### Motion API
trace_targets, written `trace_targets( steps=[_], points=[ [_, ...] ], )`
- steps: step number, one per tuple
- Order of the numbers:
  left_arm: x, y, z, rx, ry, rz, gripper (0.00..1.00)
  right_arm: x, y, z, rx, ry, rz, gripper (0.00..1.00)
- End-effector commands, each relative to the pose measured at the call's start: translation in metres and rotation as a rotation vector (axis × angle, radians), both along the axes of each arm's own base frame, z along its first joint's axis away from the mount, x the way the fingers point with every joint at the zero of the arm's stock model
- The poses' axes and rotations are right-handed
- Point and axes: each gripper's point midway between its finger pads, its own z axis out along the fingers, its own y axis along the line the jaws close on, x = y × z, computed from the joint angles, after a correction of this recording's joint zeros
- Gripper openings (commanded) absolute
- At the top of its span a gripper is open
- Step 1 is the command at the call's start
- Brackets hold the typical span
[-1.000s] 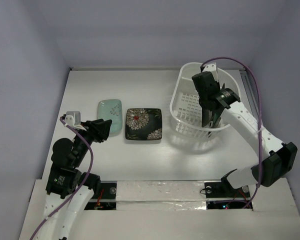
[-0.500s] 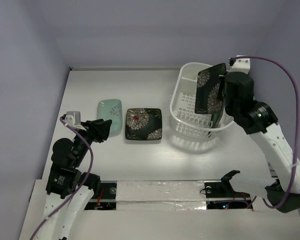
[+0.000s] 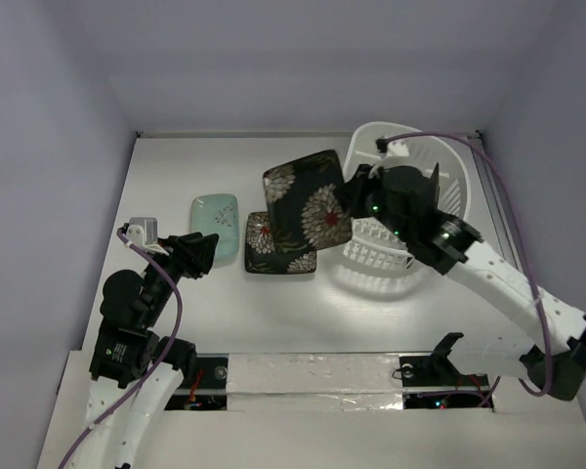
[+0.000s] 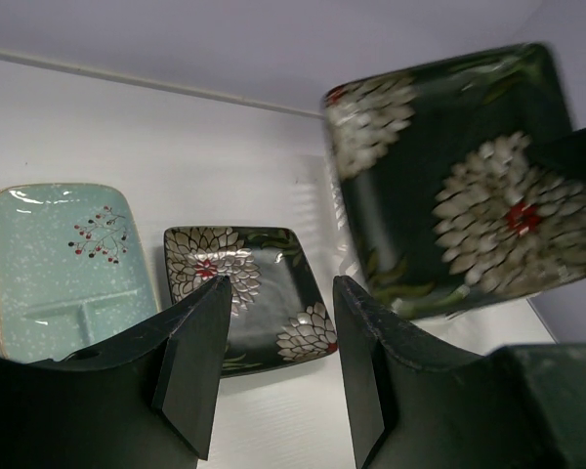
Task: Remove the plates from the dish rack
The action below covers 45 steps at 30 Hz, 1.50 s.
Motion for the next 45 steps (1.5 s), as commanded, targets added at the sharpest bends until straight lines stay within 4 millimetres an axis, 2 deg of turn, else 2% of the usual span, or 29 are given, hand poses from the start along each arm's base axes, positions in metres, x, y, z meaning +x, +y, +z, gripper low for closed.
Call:
trace_targets(
  steps=[1, 2, 3, 5, 8, 11, 12, 18, 19, 22, 45],
  points=[
    [0.005, 0.000, 0.006, -0.010, -0.026, 0.008, 0.43, -0.001, 0.058, 0.055, 0.375, -0.093, 0.109, 0.00],
    [0.005, 0.000, 0.006, -0.011, -0.027, 0.006, 0.43, 0.000, 0.065, 0.056, 0.411, -0.103, 0.120, 0.00],
    [0.005, 0.000, 0.006, -0.010, -0.026, 0.008, 0.43, -0.001, 0.074, 0.049, 0.433, -0.079, 0.123, 0.00],
    [0.005, 0.000, 0.006, -0.011, -0.027, 0.006, 0.43, 0.008, 0.087, 0.024, 0.432, -0.039, 0.109, 0.00],
    [0.005, 0.000, 0.007, -0.011, -0.029, 0.005, 0.43, 0.019, 0.100, -0.002, 0.458, 0.008, 0.095, 0.00],
    [0.005, -0.001, 0.007, -0.011, -0.029, 0.003, 0.43, 0.027, 0.107, -0.016, 0.472, 0.035, 0.073, 0.00],
    [0.005, -0.001, 0.007, -0.010, -0.029, 0.003, 0.42, 0.032, 0.111, -0.026, 0.465, 0.052, 0.059, 0.00],
    [0.005, 0.000, 0.007, -0.010, -0.032, 0.003, 0.43, 0.048, 0.119, -0.049, 0.444, 0.085, 0.007, 0.00],
    [0.004, 0.000, 0.008, -0.011, -0.034, 0.003, 0.43, 0.051, 0.121, -0.059, 0.430, 0.100, -0.002, 0.00],
    [0.004, 0.000, 0.008, -0.011, -0.034, 0.003, 0.43, 0.055, 0.122, -0.071, 0.420, 0.120, -0.021, 0.00],
    [0.004, -0.001, 0.007, -0.010, -0.031, 0.002, 0.43, 0.062, 0.122, -0.124, 0.339, 0.195, -0.083, 0.00]
  ],
)
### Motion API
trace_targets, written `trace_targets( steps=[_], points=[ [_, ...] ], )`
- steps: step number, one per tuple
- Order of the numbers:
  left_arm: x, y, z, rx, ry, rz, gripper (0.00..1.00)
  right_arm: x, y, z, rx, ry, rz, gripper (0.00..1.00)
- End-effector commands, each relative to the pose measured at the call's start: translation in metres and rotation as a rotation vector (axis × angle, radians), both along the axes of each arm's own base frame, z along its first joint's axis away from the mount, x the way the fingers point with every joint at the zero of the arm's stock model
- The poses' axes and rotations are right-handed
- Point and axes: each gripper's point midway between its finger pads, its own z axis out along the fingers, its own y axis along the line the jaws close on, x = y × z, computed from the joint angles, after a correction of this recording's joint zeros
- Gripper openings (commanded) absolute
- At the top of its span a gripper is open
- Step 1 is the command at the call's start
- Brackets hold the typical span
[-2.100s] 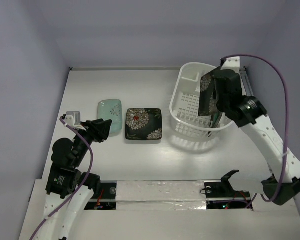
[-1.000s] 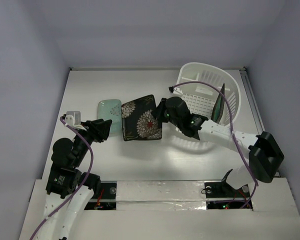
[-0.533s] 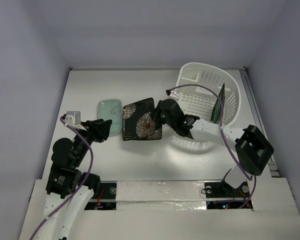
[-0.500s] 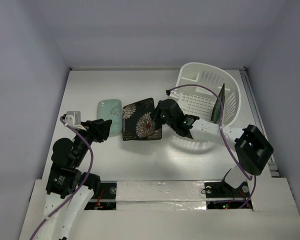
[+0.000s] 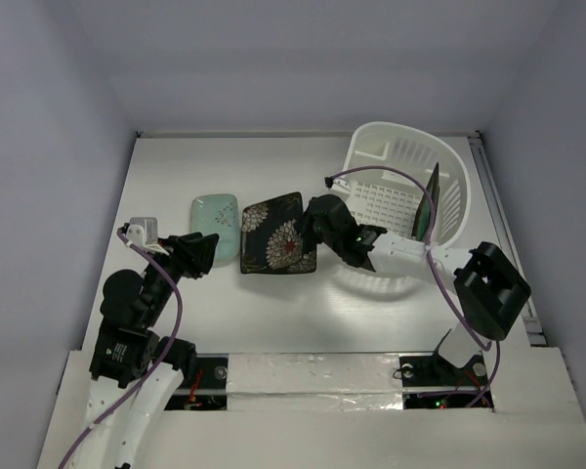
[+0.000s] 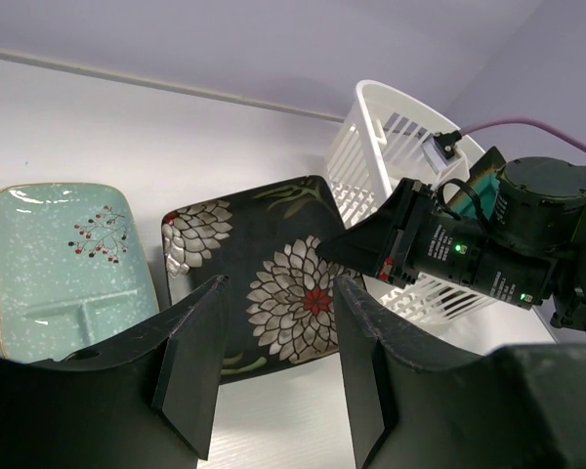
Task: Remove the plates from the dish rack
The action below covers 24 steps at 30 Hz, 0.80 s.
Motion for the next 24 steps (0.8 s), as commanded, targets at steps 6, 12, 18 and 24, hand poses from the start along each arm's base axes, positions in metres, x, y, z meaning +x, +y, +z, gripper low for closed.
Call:
trace_targets(
  steps=[6, 12, 18, 24],
  points=[
    [0.004, -0.001, 0.008, -0.011, -0.035, 0.000, 0.43, 0.021, 0.017, 0.062, 0.206, -0.128, -0.052, 0.00],
    [0.003, -0.001, 0.009, -0.012, -0.040, -0.003, 0.43, 0.022, 0.013, 0.051, 0.180, -0.111, -0.070, 0.02],
    [0.003, -0.001, 0.009, -0.011, -0.042, -0.003, 0.43, 0.022, 0.011, 0.037, 0.146, -0.087, -0.083, 0.05],
    [0.002, -0.001, 0.010, -0.012, -0.043, -0.003, 0.43, 0.022, 0.010, 0.022, 0.114, -0.068, -0.085, 0.09]
  ],
)
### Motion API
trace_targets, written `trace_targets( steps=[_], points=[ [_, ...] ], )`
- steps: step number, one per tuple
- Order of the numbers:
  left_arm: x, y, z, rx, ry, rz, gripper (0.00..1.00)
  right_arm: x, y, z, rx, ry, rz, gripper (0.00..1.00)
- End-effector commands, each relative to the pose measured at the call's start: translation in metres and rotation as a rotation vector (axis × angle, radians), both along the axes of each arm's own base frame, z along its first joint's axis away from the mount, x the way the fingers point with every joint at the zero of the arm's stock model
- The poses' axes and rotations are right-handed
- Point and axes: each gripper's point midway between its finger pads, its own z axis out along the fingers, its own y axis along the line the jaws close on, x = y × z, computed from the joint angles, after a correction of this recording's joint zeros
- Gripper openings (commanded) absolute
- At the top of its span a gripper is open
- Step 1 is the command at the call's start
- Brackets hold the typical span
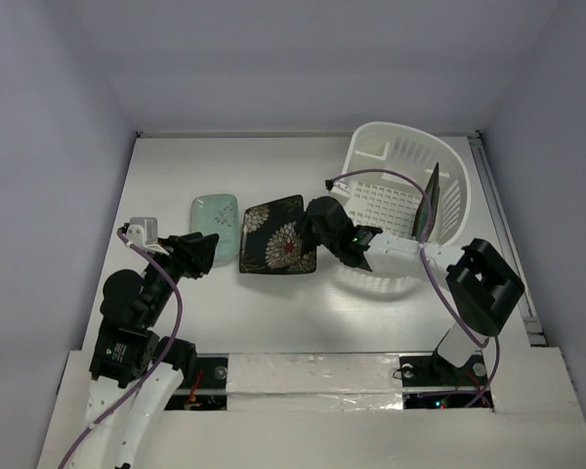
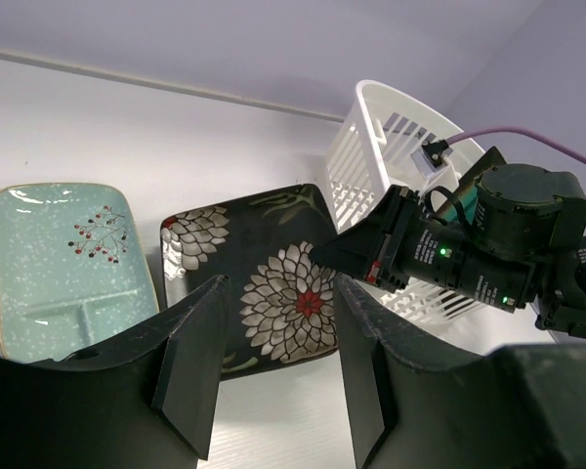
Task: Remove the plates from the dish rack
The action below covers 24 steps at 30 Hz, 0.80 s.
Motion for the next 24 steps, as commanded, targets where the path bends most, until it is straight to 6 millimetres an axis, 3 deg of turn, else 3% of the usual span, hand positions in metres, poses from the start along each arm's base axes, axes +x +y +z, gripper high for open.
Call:
trace_targets(
  steps=[1, 8, 12, 20, 21, 24],
  points=[
    [0.002, -0.001, 0.010, -0.014, -0.044, -0.003, 0.42, 0.019, 0.010, 0.037, 0.114, -0.099, -0.049, 0.09],
    [0.002, 0.000, 0.009, -0.012, -0.043, -0.001, 0.43, 0.018, -0.001, 0.027, 0.051, -0.085, -0.077, 0.15],
    [0.002, 0.000, 0.010, -0.014, -0.044, 0.000, 0.43, 0.019, -0.007, 0.022, 0.010, -0.082, -0.091, 0.29],
    [0.002, 0.000, 0.009, -0.013, -0.041, 0.002, 0.43, 0.018, -0.012, 0.004, -0.055, -0.054, -0.093, 0.37],
    [0.002, 0.000, 0.010, -0.014, -0.042, 0.002, 0.43, 0.018, -0.012, 0.003, -0.059, -0.052, -0.093, 0.43],
    [0.002, 0.000, 0.010, -0.014, -0.042, 0.002, 0.43, 0.017, -0.014, -0.005, -0.091, -0.038, -0.089, 0.49]
  ],
)
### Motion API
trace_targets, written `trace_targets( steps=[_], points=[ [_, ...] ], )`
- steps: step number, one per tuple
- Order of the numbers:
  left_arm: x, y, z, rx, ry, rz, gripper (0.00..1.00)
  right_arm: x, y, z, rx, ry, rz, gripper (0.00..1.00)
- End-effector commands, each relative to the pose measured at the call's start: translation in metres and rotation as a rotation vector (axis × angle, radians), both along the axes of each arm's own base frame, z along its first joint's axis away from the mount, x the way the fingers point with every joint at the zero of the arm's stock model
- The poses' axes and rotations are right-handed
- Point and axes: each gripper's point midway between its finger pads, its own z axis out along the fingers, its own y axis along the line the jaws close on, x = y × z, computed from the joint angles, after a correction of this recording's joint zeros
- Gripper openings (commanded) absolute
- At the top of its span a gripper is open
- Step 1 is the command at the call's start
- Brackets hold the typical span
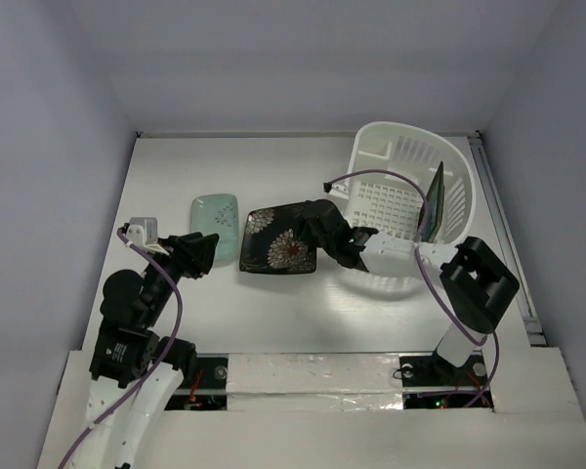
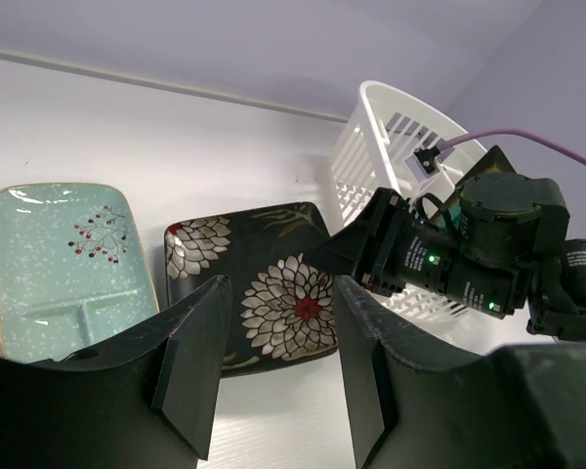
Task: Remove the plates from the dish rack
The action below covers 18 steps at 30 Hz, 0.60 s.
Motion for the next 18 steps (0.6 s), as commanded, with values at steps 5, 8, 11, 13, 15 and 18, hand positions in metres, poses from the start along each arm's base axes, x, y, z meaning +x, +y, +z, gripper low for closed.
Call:
trace_targets(
  steps=[5, 8, 11, 13, 15, 18],
  points=[
    [0.002, 0.000, 0.010, -0.014, -0.044, 0.002, 0.43, 0.014, -0.001, -0.001, -0.052, -0.021, -0.033, 0.57],
    [0.002, 0.000, 0.010, -0.014, -0.044, 0.003, 0.43, 0.012, -0.003, -0.013, -0.094, 0.008, -0.026, 0.58],
    [0.002, 0.000, 0.010, -0.015, -0.043, 0.003, 0.43, 0.013, -0.002, -0.020, -0.114, 0.020, -0.021, 0.58],
    [0.002, 0.000, 0.010, -0.014, -0.045, 0.003, 0.43, 0.014, -0.003, -0.022, -0.127, 0.021, -0.022, 0.61],
    [0.002, 0.000, 0.010, -0.014, -0.044, 0.002, 0.43, 0.014, -0.005, -0.027, -0.151, 0.030, -0.026, 0.62],
    [0.001, 0.000, 0.010, -0.014, -0.047, 0.002, 0.43, 0.015, -0.006, -0.026, -0.164, 0.026, -0.028, 0.69]
  ],
)
